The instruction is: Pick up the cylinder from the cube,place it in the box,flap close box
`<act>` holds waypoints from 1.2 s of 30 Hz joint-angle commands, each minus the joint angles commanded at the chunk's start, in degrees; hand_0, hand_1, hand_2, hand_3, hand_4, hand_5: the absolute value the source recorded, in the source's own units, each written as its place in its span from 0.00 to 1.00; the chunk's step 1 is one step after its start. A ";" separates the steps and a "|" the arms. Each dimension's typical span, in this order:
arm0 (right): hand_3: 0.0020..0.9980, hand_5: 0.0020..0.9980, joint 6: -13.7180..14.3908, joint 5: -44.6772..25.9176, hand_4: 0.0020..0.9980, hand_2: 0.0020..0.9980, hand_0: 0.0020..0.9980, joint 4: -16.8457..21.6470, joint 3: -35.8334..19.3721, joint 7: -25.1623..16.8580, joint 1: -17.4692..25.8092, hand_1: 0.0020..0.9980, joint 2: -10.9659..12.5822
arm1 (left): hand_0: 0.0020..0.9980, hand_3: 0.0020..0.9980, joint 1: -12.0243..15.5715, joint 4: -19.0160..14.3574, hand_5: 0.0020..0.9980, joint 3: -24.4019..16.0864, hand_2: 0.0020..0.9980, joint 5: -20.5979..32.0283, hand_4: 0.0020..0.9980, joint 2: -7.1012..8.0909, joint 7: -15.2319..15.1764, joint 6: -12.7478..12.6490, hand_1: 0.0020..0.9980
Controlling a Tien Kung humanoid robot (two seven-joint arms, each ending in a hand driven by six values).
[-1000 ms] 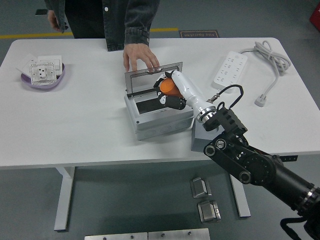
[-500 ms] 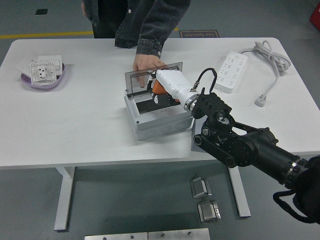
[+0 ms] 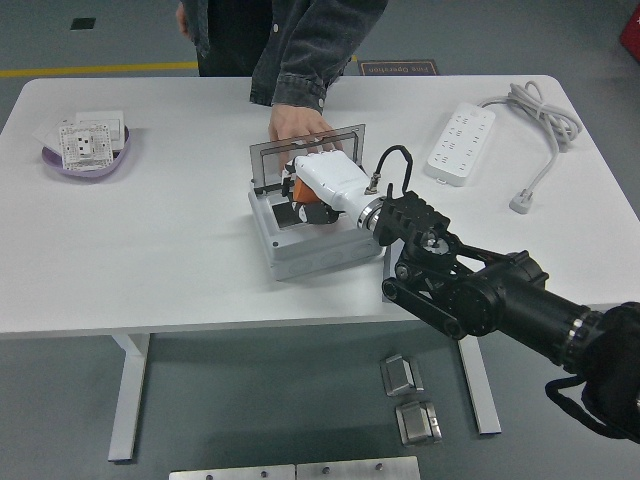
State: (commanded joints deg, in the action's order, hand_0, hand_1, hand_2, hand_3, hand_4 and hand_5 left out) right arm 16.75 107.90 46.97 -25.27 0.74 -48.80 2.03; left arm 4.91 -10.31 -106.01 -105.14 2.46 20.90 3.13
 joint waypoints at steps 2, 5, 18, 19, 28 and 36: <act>0.67 0.00 -0.25 0.73 0.29 0.58 0.56 -0.13 0.09 0.05 -0.14 0.52 -0.08 | 0.74 0.87 -0.03 0.00 0.15 -0.02 0.76 -0.06 0.55 -0.02 -0.01 0.01 0.77; 0.67 0.00 -0.50 1.53 0.29 0.58 0.56 -0.28 0.27 0.08 -0.28 0.52 -0.05 | 0.74 0.87 -0.04 0.00 0.15 -0.08 0.76 -0.18 0.55 -0.02 -0.02 0.01 0.77; 0.82 0.22 -0.22 1.86 0.85 0.68 0.68 -0.76 0.44 -0.56 -0.06 0.63 0.50 | 0.74 0.87 -0.23 0.00 0.15 -0.24 0.76 -0.66 0.55 0.03 -0.13 0.09 0.76; 0.82 0.22 -0.15 1.85 0.85 0.68 0.68 -0.81 0.42 -0.65 -0.05 0.63 0.57 | 0.74 0.87 -0.25 0.00 0.15 -0.28 0.76 -0.77 0.55 0.05 -0.14 0.11 0.76; 0.82 0.27 0.62 -1.19 0.92 0.68 0.68 3.16 -0.55 -0.34 1.05 0.63 3.01 | 0.74 0.87 0.02 0.00 0.15 -0.87 0.76 -1.28 0.55 -0.17 -0.09 0.15 0.77; 0.82 0.28 -0.67 -9.44 0.92 0.67 0.68 13.85 -5.05 1.87 2.66 0.63 9.86 | 0.74 0.87 0.41 0.00 0.15 -1.88 0.76 -1.65 0.55 -0.59 0.06 0.11 0.77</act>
State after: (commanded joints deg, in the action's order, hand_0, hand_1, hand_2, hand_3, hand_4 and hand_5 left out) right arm 16.08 98.46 60.82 -30.32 2.62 -46.14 11.89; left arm 5.32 -10.31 -107.89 -106.79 1.87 20.96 3.24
